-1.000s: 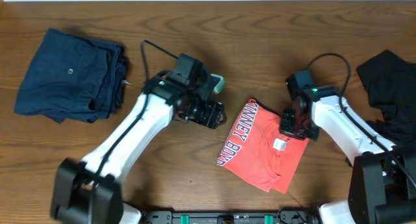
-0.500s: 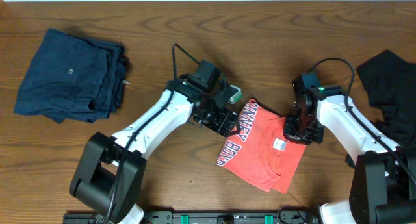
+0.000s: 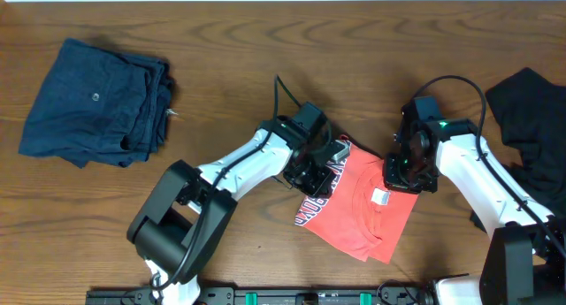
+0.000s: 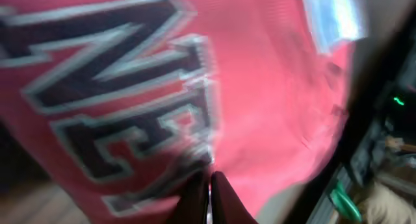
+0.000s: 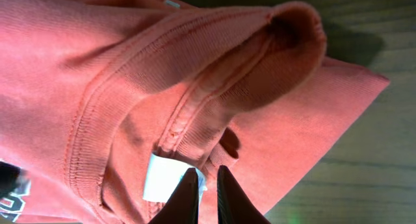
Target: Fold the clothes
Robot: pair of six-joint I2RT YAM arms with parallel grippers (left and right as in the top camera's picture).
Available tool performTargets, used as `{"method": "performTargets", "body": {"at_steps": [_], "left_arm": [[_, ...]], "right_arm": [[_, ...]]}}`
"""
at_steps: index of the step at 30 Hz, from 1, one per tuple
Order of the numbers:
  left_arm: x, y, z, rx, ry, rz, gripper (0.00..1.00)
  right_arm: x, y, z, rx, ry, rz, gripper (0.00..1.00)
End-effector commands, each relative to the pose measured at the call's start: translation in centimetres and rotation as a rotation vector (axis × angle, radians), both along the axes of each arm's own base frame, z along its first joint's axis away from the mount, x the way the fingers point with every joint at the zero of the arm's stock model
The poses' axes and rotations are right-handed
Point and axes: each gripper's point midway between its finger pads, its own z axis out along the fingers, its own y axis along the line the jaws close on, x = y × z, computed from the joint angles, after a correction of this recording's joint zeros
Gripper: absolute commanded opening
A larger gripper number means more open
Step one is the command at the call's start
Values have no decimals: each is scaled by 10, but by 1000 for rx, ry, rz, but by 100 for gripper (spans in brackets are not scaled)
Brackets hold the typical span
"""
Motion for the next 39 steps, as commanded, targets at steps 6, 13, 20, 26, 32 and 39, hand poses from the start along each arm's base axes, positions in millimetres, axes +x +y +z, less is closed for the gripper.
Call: {"method": "performTargets", "body": {"at_steps": [6,13,20,26,32,39], "left_arm": [[50,36,-68,237,86,432,6],[145,46,-40,45,-76,600,6],[196,30,54,-251,-125,519,23],[164,29,109,-315,-40,475,67],[117,61,87,-73,104,510,77],[80,83,46,72,224,540,80]], "right_arm": [[8,12,7,92,-60,78,10],[41,42,19,247,-224,166,16],[97,55,38,281,-481,203,17],[138,53,42,241,-626,165,11],[140,43,1,179,-538,120,8],[111,39,-48,158,-338,110,3]]}}
